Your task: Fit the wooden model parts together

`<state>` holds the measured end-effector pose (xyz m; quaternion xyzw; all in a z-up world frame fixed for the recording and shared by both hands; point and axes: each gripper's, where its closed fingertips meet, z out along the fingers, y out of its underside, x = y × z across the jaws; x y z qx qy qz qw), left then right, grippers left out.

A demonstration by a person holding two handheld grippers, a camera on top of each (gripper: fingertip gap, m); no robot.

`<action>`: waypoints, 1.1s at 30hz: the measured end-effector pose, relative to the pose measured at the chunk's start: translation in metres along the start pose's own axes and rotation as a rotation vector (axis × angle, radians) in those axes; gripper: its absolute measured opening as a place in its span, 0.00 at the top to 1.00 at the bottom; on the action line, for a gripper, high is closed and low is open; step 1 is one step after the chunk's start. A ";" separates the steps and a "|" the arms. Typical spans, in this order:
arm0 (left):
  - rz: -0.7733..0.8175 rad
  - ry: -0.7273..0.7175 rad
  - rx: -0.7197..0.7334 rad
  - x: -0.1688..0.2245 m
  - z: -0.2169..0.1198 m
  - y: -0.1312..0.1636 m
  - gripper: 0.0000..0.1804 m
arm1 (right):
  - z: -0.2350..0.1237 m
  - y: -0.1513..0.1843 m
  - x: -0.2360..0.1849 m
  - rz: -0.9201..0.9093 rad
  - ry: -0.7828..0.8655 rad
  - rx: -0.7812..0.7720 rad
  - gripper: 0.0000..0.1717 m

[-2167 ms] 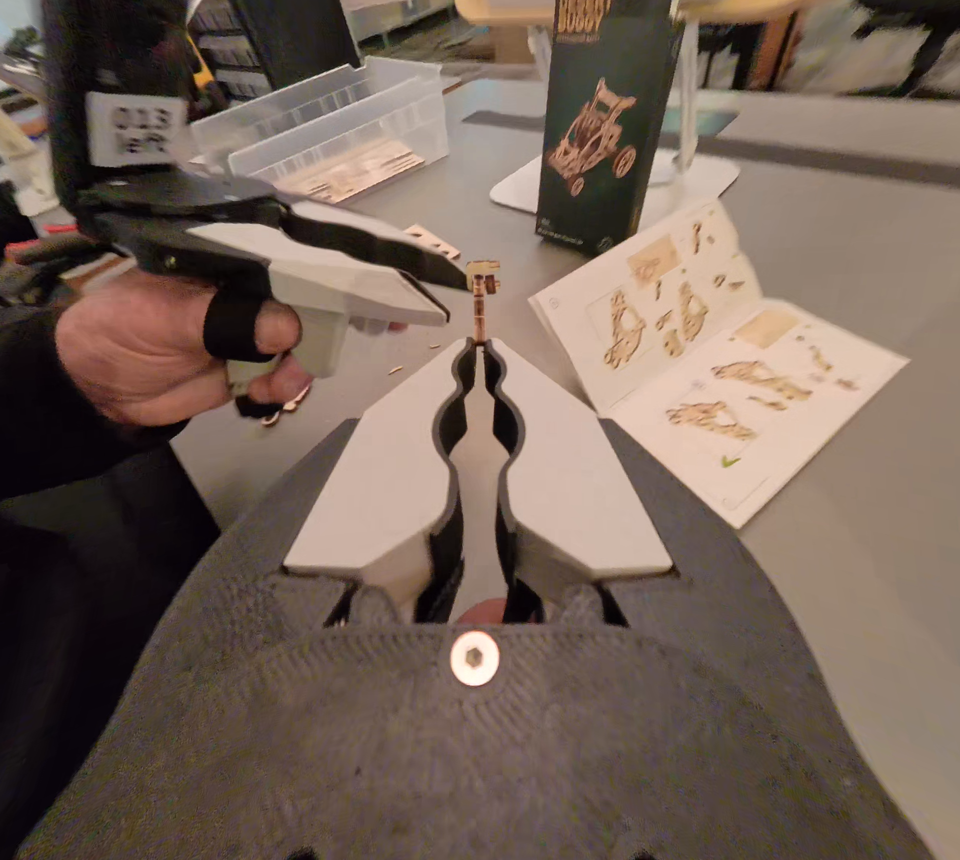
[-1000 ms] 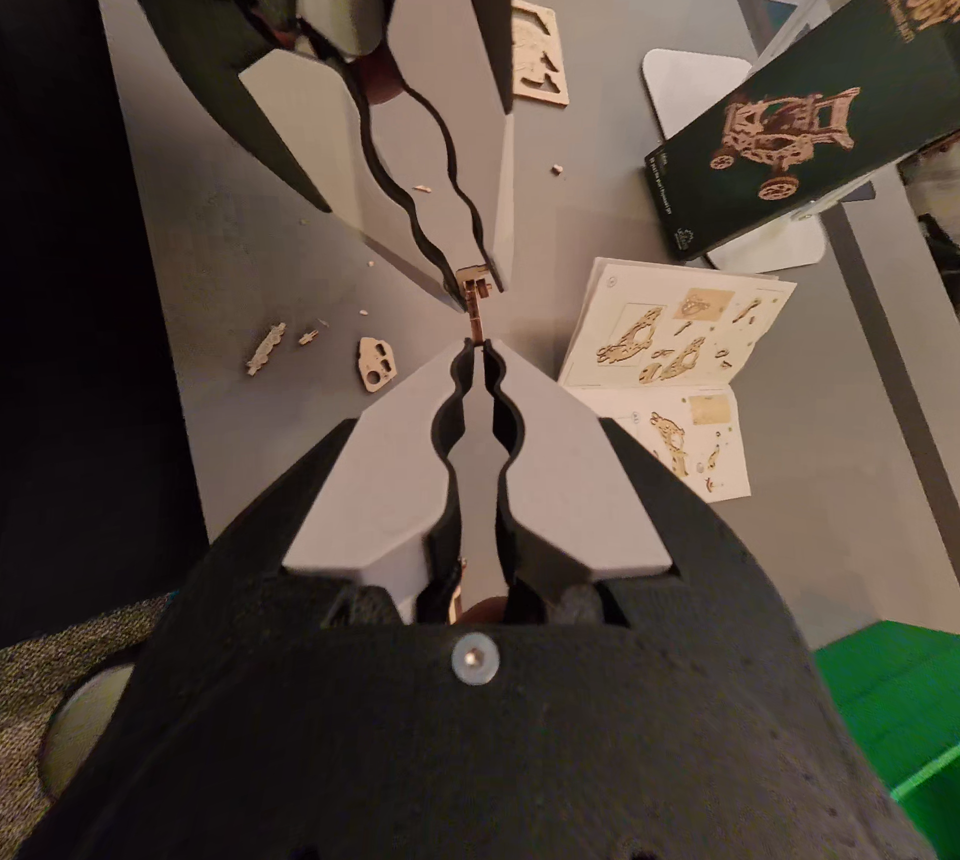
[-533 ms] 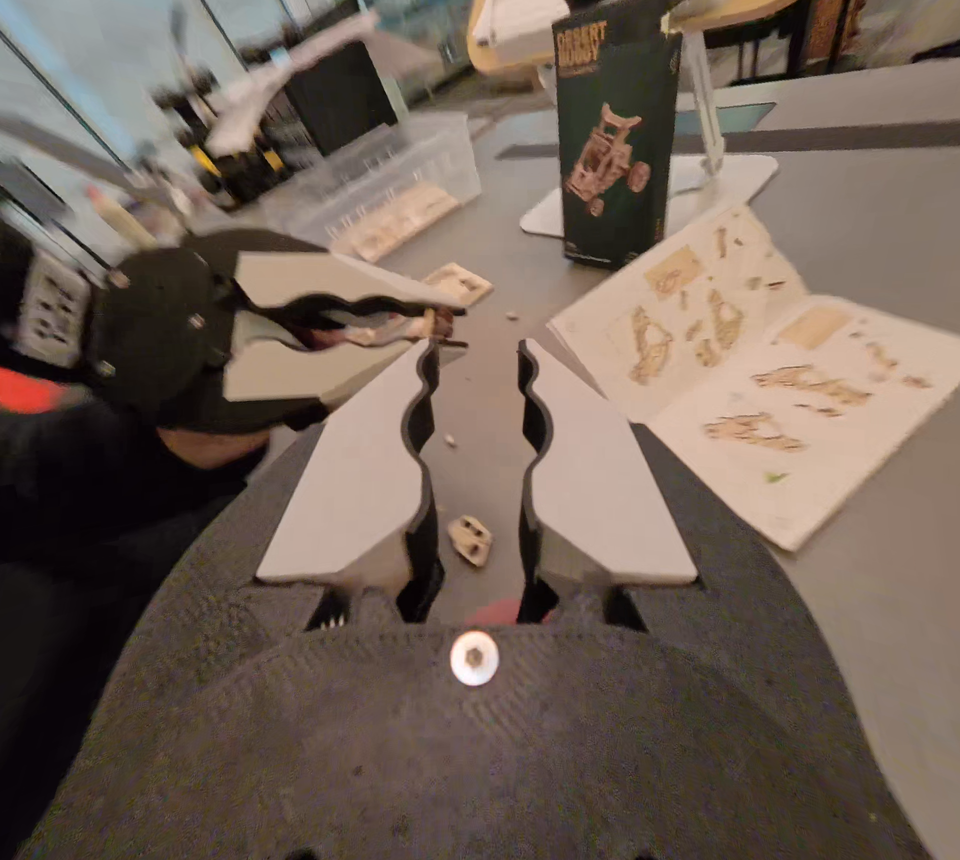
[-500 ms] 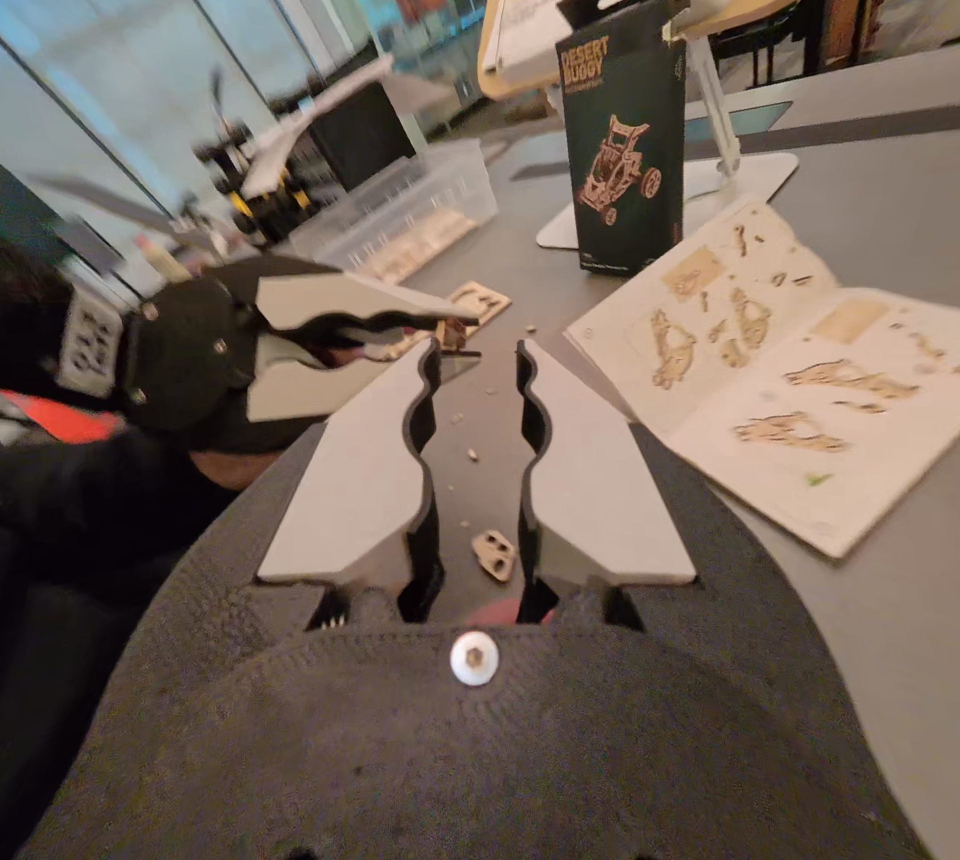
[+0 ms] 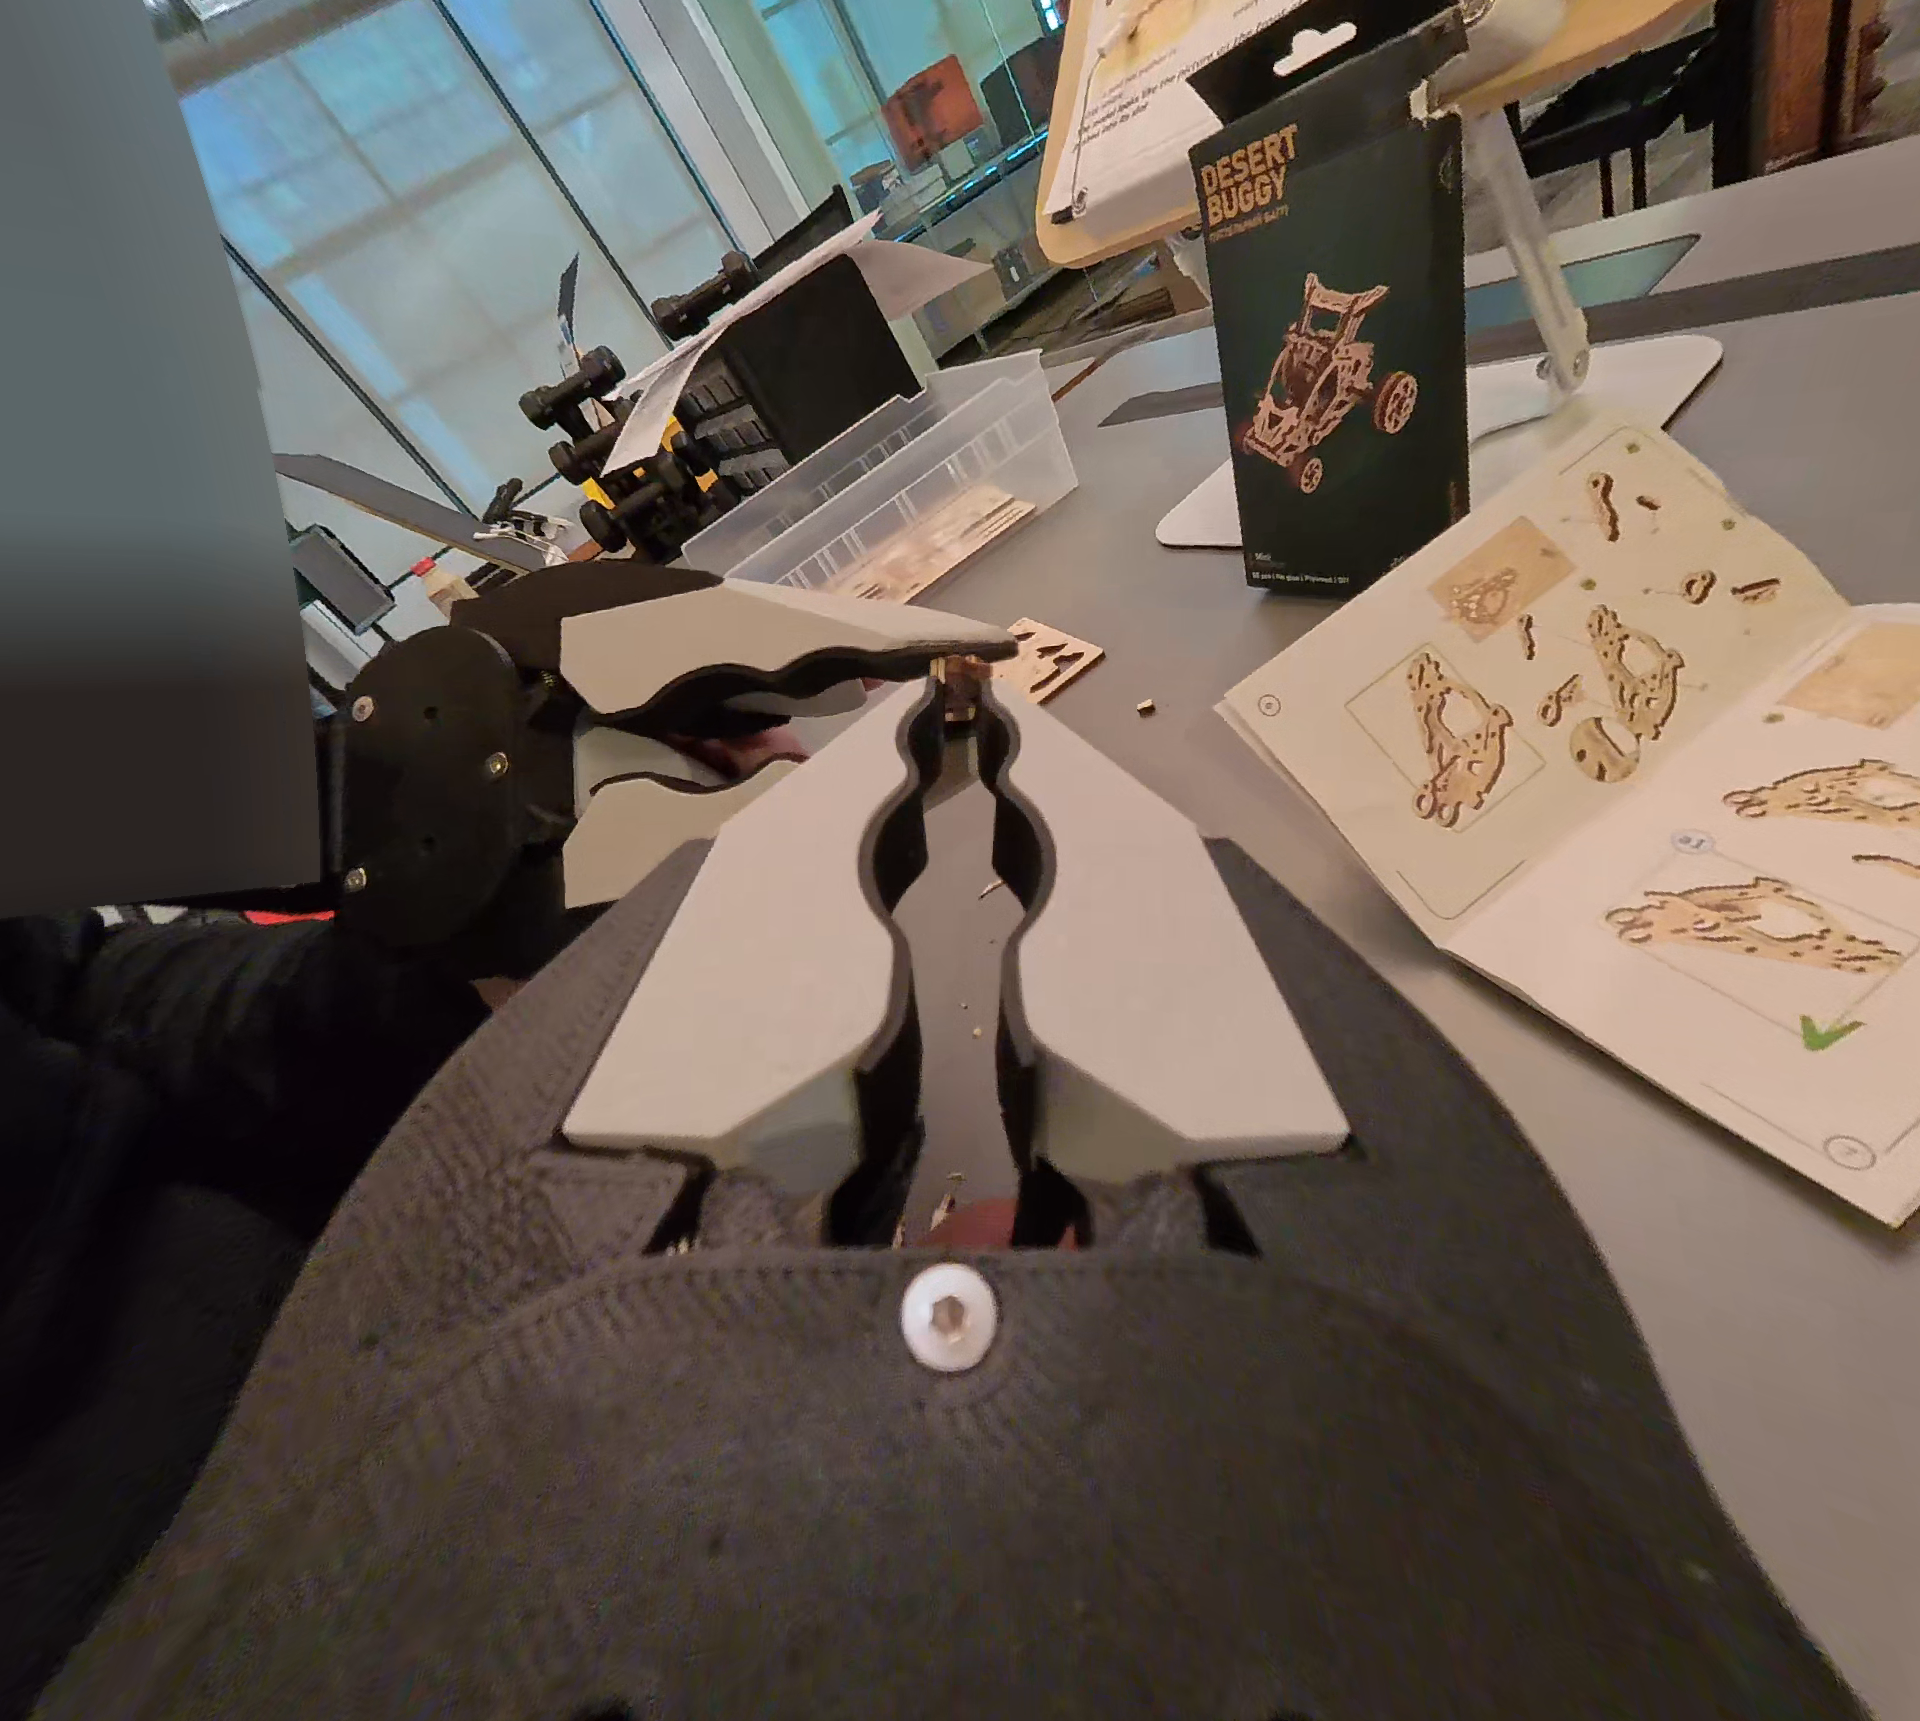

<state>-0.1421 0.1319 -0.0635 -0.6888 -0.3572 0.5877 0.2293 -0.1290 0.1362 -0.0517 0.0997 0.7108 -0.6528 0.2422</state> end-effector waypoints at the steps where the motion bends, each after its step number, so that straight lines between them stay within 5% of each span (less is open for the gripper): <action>1: -0.009 0.017 0.001 0.002 0.000 0.000 0.91 | 0.000 0.000 0.001 -0.009 0.005 -0.005 0.98; 7: -0.058 0.050 -0.004 -0.003 -0.005 0.004 0.79 | -0.008 0.000 0.011 -0.196 0.112 -0.078 0.98; 16: -0.110 0.095 -0.133 -0.007 -0.016 0.042 0.82 | -0.025 0.007 0.040 -0.507 0.314 -0.257 0.98; 33: -0.135 0.066 -0.247 -0.026 -0.037 0.080 0.82 | -0.037 0.001 0.048 -1.030 0.534 -0.290 0.98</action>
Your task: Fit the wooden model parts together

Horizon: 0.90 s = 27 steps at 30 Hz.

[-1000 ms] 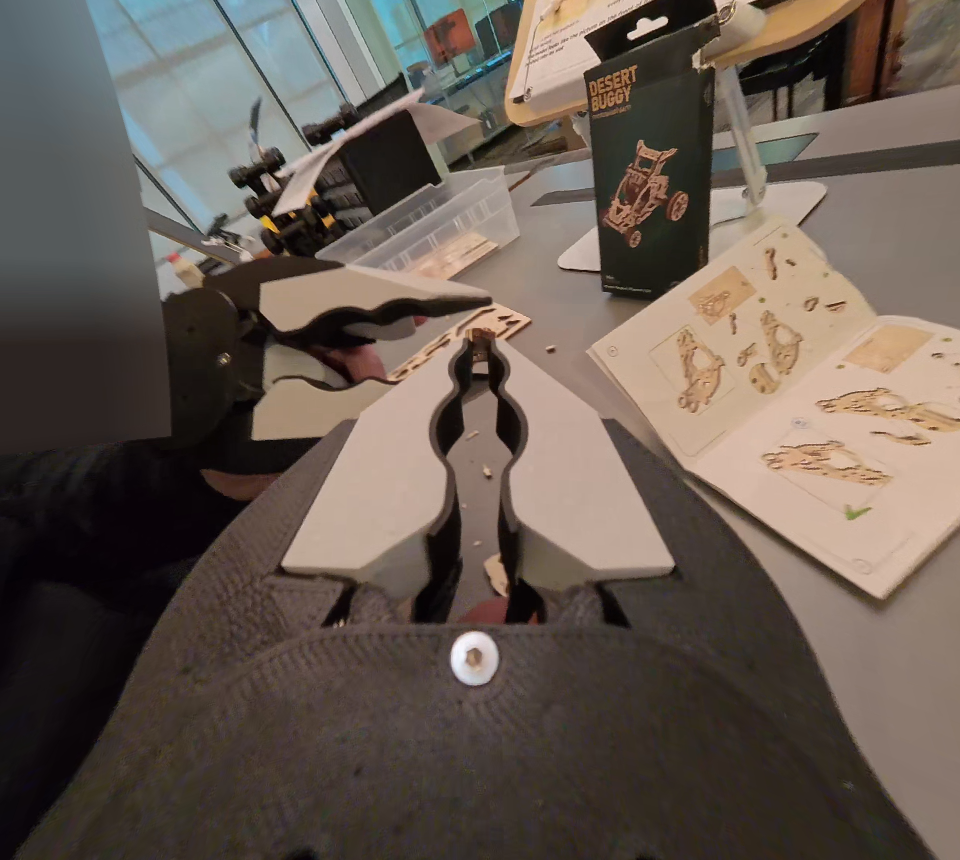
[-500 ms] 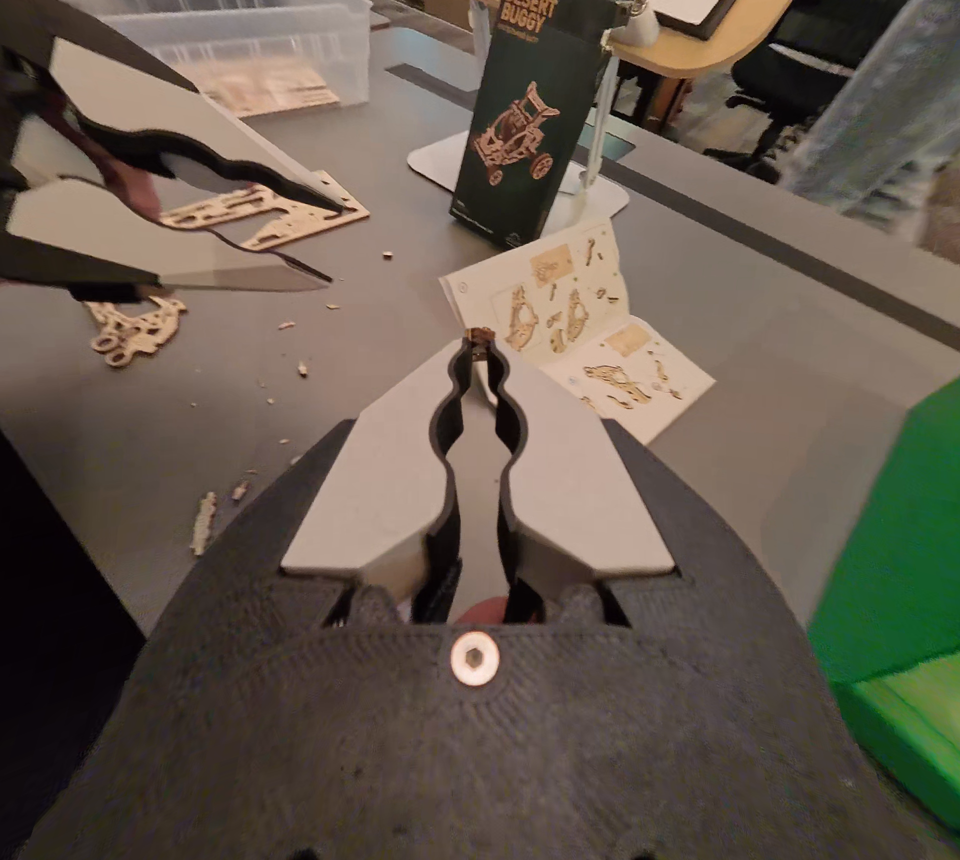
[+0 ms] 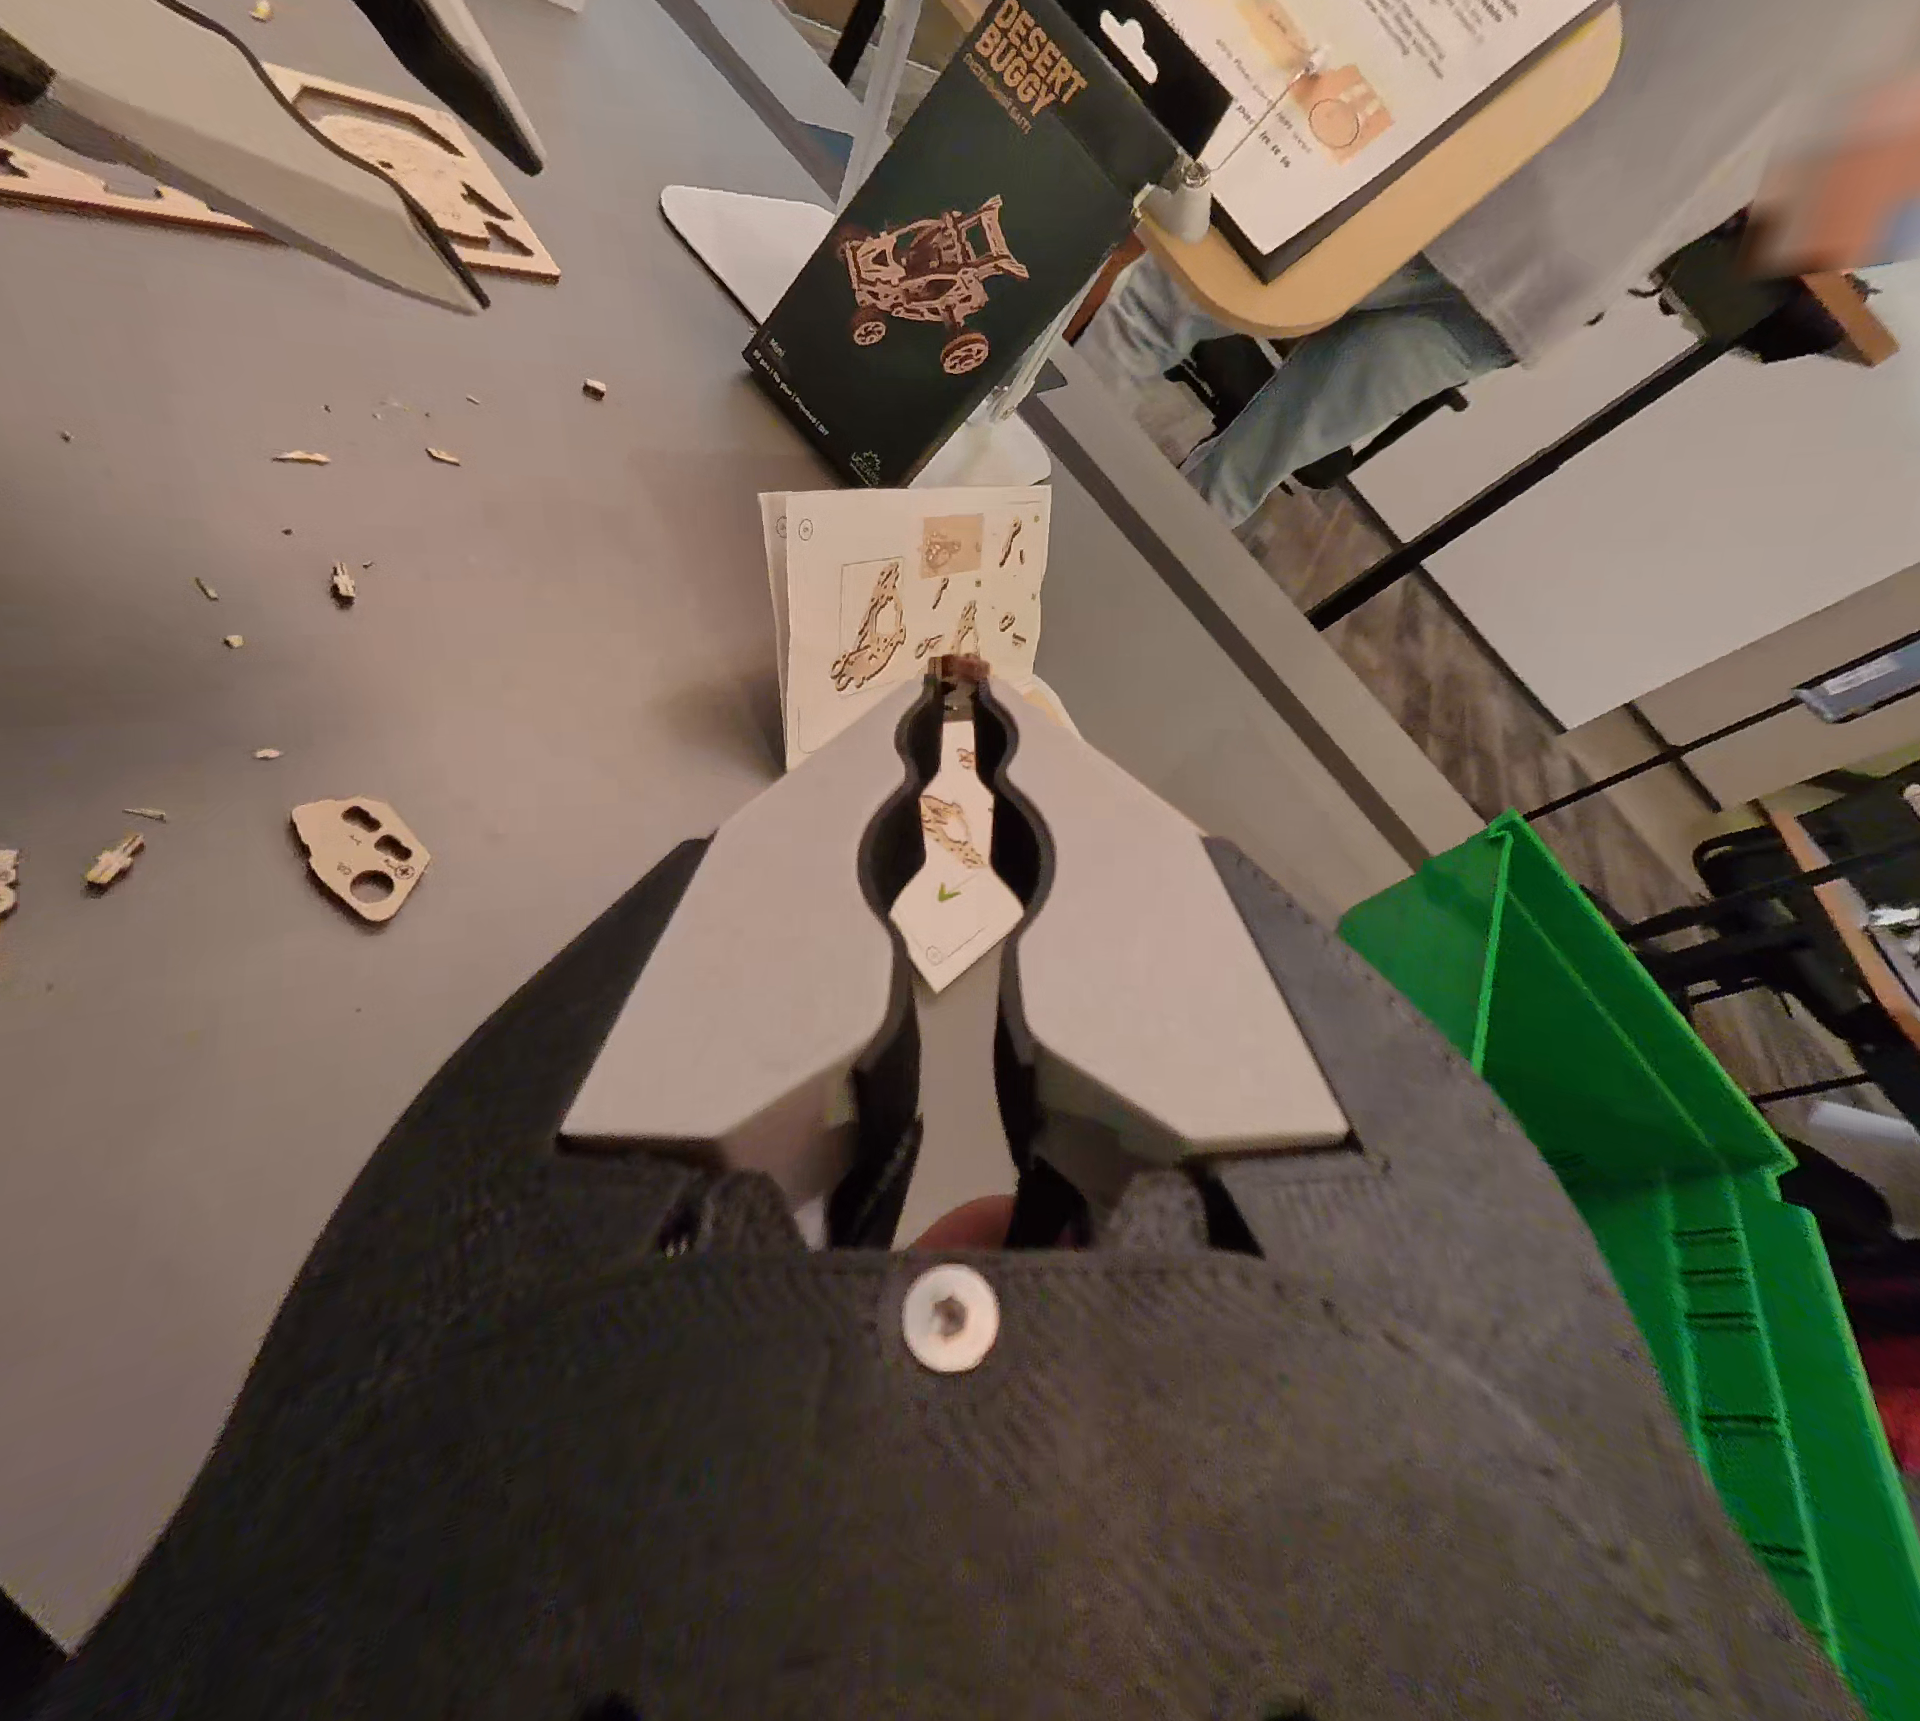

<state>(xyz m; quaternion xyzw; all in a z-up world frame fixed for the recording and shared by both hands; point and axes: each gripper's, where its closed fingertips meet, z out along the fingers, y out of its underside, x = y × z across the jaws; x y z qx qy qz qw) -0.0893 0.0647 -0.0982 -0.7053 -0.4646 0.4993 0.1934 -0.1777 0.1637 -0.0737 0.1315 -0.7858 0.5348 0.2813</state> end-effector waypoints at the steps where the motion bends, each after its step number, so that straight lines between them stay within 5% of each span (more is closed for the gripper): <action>1: 0.001 0.000 -0.002 -0.001 -0.001 0.001 0.82 | 0.000 -0.001 0.000 -0.010 0.005 0.002 0.98; 8: -0.007 -0.016 -0.026 -0.009 -0.008 0.012 0.83 | -0.002 0.002 -0.003 0.020 -0.026 -0.006 0.98; 19: -0.079 0.089 -0.113 0.001 -0.036 0.041 0.80 | -0.038 0.062 0.038 0.261 -0.011 -0.090 0.98; 27: -0.099 0.143 -0.170 0.012 -0.051 0.056 0.76 | -0.051 0.082 0.031 0.351 -0.123 -0.103 0.98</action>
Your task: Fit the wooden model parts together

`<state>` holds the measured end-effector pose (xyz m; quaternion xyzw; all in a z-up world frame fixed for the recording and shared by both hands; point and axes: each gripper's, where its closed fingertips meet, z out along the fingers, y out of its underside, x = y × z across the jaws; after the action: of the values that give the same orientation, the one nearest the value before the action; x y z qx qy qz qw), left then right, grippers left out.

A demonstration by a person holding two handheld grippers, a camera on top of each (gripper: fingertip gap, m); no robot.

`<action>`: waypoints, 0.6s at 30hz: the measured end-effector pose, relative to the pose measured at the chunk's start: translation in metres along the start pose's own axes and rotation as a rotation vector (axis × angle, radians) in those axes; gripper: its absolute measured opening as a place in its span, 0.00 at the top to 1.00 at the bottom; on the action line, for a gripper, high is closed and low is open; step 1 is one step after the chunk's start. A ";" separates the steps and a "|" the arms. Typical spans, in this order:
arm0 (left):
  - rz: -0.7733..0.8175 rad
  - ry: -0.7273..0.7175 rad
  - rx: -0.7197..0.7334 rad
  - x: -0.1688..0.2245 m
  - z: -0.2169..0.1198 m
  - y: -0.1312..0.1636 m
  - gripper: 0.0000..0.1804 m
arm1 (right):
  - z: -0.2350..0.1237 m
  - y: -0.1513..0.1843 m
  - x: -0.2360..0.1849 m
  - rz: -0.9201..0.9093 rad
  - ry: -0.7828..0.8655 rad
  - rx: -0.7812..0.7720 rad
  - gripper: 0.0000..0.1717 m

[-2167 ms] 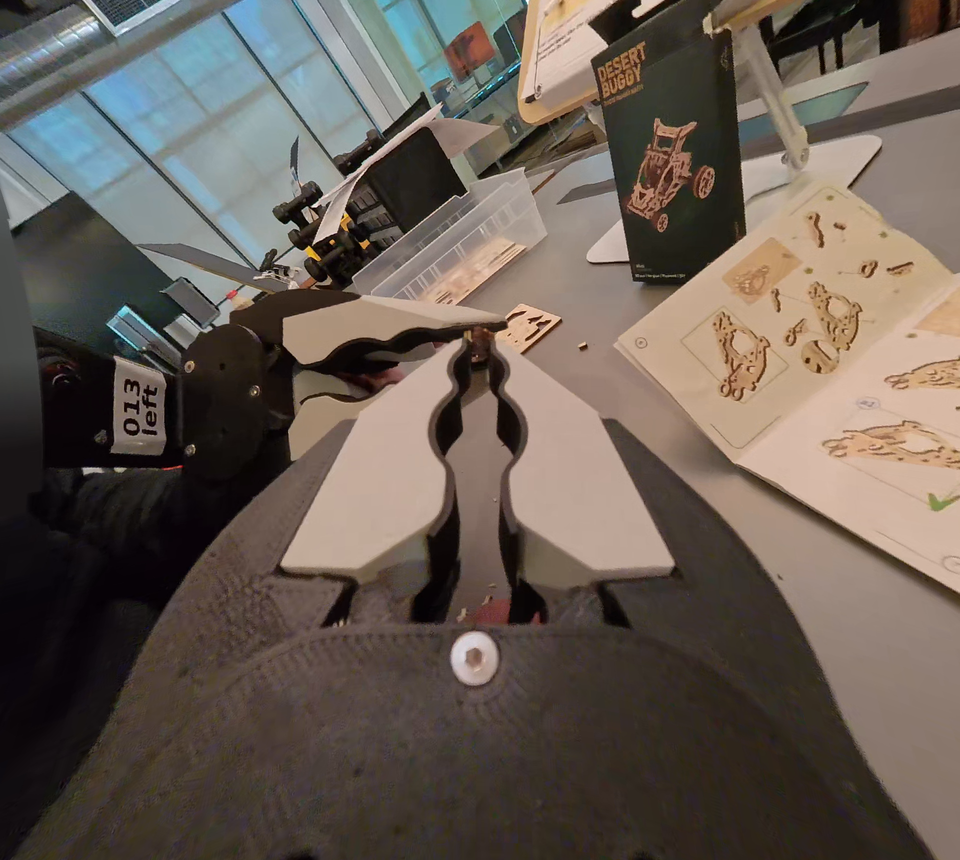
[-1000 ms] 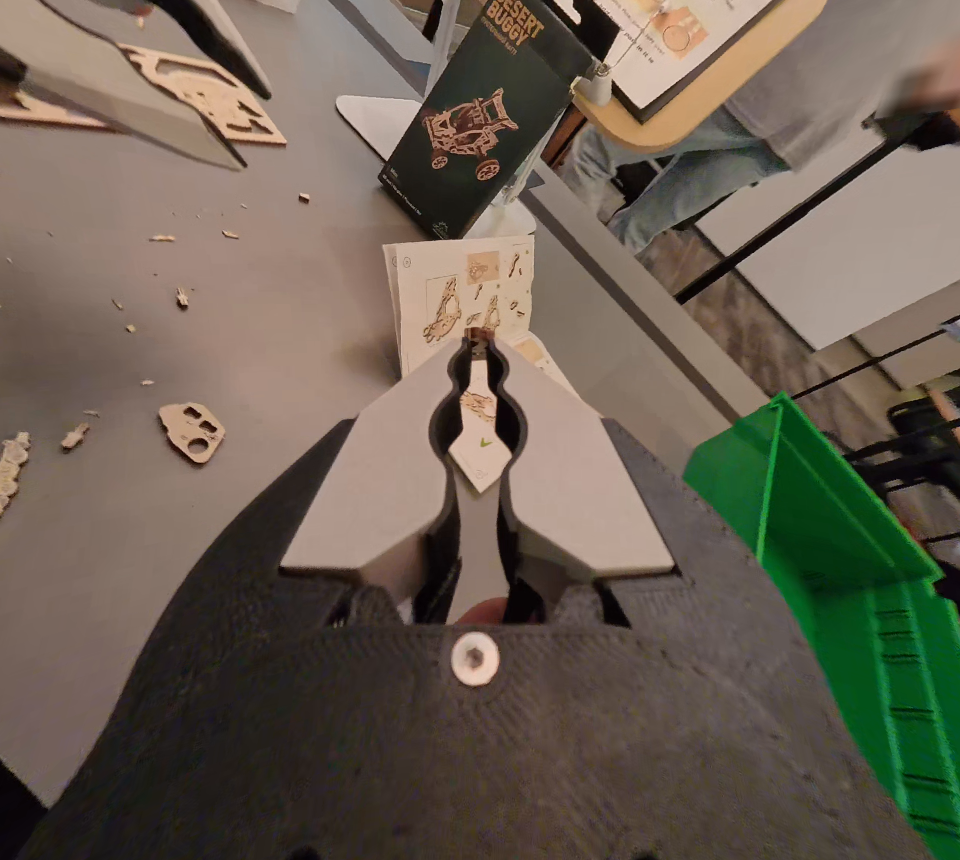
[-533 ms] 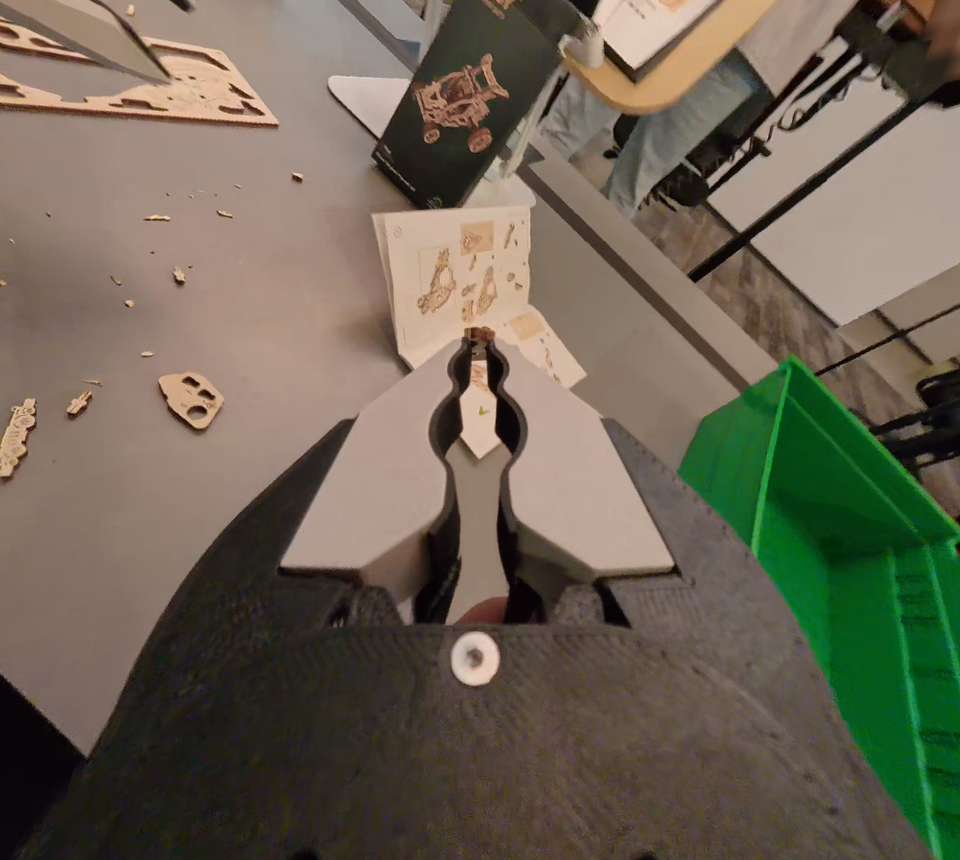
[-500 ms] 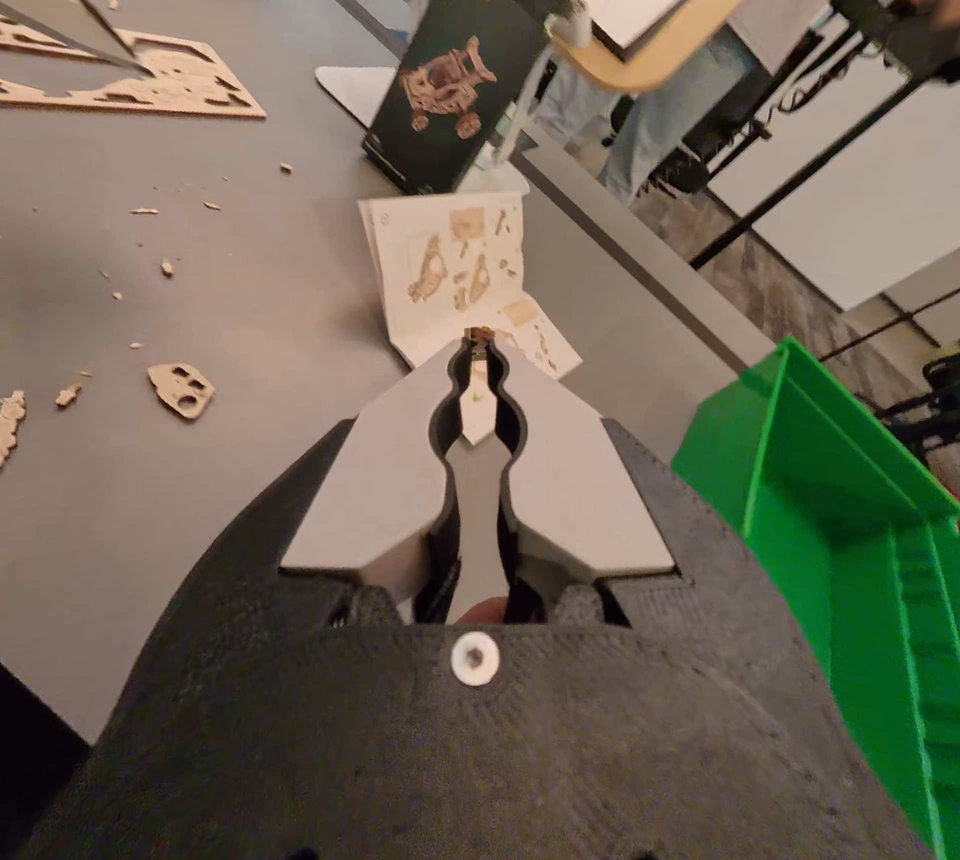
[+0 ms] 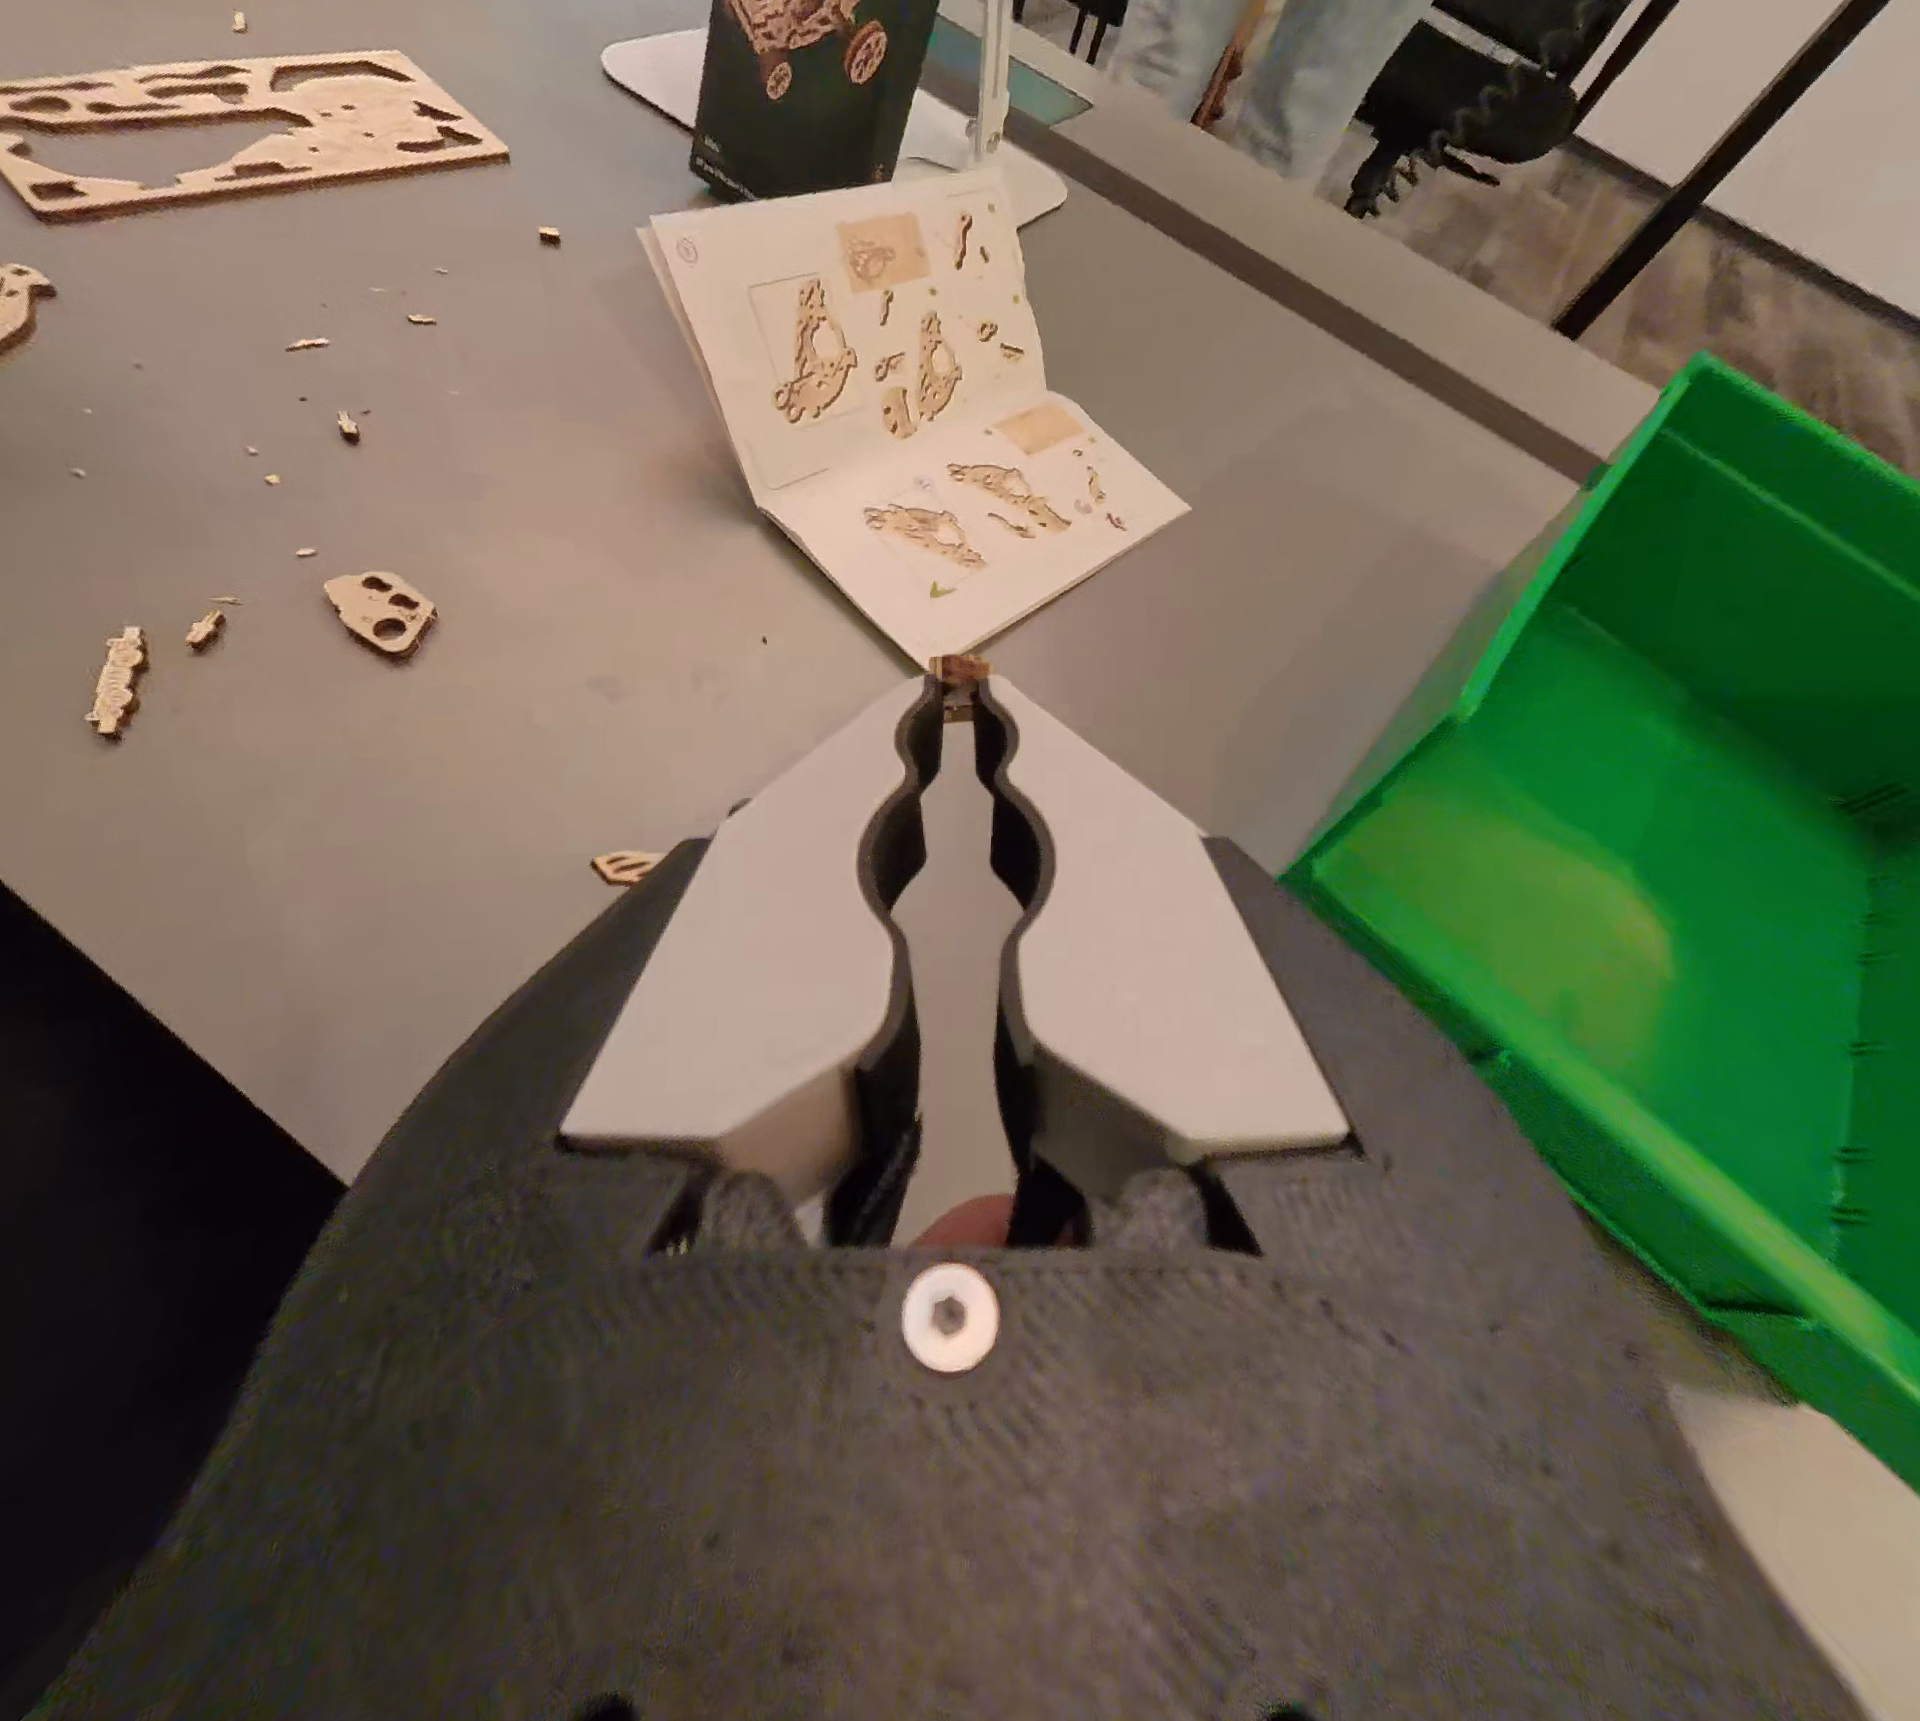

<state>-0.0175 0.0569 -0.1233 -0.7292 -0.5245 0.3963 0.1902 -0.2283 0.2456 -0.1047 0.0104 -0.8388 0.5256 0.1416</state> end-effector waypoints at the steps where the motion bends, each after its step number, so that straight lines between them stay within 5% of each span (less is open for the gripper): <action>1: -0.002 0.005 0.009 0.002 0.000 -0.004 0.76 | 0.000 0.003 0.001 0.015 -0.002 0.001 0.98; 6: 0.008 0.143 0.110 0.043 0.024 -0.054 0.73 | 0.002 0.019 0.008 0.106 -0.010 0.023 0.98; 11: 0.179 0.320 0.151 0.119 0.078 -0.111 0.64 | 0.005 0.033 0.015 0.189 -0.012 0.043 0.98; 18: 0.364 0.384 0.157 0.169 0.122 -0.142 0.66 | 0.004 0.048 0.026 0.155 0.049 0.002 0.98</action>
<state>-0.1764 0.2480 -0.1632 -0.8562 -0.3068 0.3180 0.2677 -0.2620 0.2666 -0.1422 -0.0673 -0.8329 0.5358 0.1212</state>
